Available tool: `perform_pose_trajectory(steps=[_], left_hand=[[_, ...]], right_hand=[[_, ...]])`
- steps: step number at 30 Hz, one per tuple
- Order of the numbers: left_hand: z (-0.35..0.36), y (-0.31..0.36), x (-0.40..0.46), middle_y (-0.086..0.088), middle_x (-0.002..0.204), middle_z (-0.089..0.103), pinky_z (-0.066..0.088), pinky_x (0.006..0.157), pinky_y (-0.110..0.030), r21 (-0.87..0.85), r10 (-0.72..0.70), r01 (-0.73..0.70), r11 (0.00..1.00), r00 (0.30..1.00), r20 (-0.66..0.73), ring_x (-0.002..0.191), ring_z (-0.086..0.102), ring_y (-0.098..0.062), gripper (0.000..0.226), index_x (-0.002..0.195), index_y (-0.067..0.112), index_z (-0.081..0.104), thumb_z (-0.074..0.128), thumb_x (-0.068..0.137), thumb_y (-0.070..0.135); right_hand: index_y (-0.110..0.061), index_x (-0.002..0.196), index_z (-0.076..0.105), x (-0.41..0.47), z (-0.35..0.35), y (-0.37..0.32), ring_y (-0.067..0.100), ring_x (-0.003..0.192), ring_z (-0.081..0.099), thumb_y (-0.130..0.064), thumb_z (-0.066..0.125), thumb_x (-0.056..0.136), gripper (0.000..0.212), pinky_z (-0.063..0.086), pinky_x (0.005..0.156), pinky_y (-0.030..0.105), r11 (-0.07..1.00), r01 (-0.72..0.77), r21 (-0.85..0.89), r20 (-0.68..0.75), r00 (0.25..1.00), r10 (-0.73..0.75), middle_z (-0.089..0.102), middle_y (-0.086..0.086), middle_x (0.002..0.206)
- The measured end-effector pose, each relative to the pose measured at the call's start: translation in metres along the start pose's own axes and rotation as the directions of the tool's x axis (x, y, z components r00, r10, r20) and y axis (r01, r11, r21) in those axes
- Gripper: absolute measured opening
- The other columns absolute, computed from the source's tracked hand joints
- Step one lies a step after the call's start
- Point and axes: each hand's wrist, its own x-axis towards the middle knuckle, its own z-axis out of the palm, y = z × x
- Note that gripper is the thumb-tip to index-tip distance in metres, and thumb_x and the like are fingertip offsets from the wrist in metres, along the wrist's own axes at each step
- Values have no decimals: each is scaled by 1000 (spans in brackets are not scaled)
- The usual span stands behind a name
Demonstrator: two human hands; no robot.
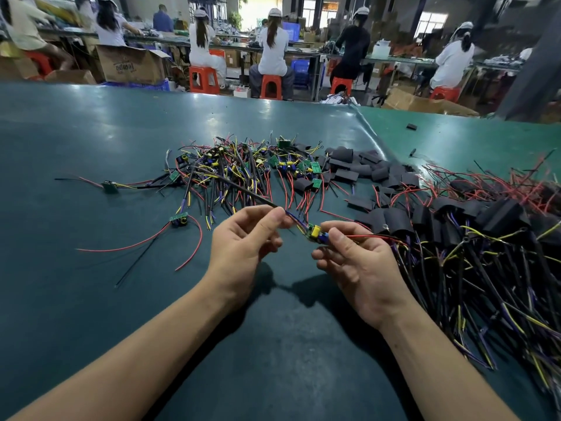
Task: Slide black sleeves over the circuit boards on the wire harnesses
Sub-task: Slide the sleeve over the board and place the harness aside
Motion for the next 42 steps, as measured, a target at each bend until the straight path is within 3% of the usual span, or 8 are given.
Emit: perform_pose_trajectory(steps=[8, 14, 19, 21, 27, 32, 37, 42], left_hand=[[3, -3, -2, -9, 93, 76, 58, 66, -26, 133, -13, -2, 991, 994, 109, 71, 70, -17, 13, 101, 4, 60, 60, 89, 5], [1, 4, 4, -4, 82, 74, 59, 63, -29, -26, -63, 63, 998, 998, -23, 66, 71, -17, 12, 96, 10, 63, 53, 94, 3], [-8, 8, 6, 1, 72, 69, 51, 57, -18, 133, -80, 61, 989, 986, 145, 59, 61, -8, 23, 105, 9, 66, 58, 84, 14], [-6, 4, 1, 0, 70, 69, 51, 58, -17, 277, -57, -3, 961, 976, 211, 61, 62, -8, 23, 101, 9, 70, 62, 81, 15], [-3, 3, -1, -5, 69, 73, 53, 61, -23, 470, 61, -136, 872, 983, 172, 59, 63, -15, 13, 76, 18, 77, 78, 69, 28], [-1, 6, 16, -1, 65, 67, 52, 55, -25, 507, 84, -120, 853, 992, 94, 52, 58, -15, 19, 79, 12, 73, 65, 89, 27], [15, 4, 71, -3, 71, 71, 51, 58, -22, 748, 51, -131, 651, 990, 129, 57, 62, -10, 10, 84, 10, 71, 67, 92, 13], [49, -16, 126, -4, 92, 74, 52, 82, -26, 891, -23, -386, 238, 915, 402, 86, 68, -18, 15, 99, 9, 74, 68, 88, 17]], right_hand=[[-11, 81, 71, 2, -3, 6, 20, 63, 69, -8, 71, 76, 6, 54, 54, 23, 982, 135, -134, -46, 989, -142, 73, 9, 76], [-16, 101, 74, -2, -1, 11, 16, 73, 72, 17, 56, 88, 39, 56, 60, 23, 870, 301, -390, 105, 954, -282, 77, 0, 92], [-15, 100, 74, -2, 1, 10, 14, 54, 59, -21, 58, 96, 18, 42, 43, 20, 968, 5, -251, 117, 993, 25, 75, 12, 92], [-11, 96, 76, -1, -1, 12, 11, 50, 45, -39, 63, 86, 33, 29, 44, 20, 956, -58, -286, 186, 976, 115, 75, 14, 92], [-12, 103, 73, -4, -3, 12, 11, 51, 53, -23, 73, 75, 30, 35, 41, 18, 964, -69, -256, 225, 966, 129, 72, 8, 78], [-16, 85, 70, -1, -3, 9, 13, 61, 58, -8, 70, 89, 8, 42, 50, 22, 888, 170, -428, 53, 985, -163, 69, 4, 72], [-17, 81, 61, 3, -5, 7, 14, 55, 50, -6, 65, 91, 15, 42, 49, 29, 854, 287, -434, -101, 926, -363, 62, 10, 70], [-22, 81, 63, 5, -5, 10, 10, 57, 54, -26, 66, 84, 5, 49, 55, 30, 759, 403, -511, -202, 802, -562, 62, 0, 67]])
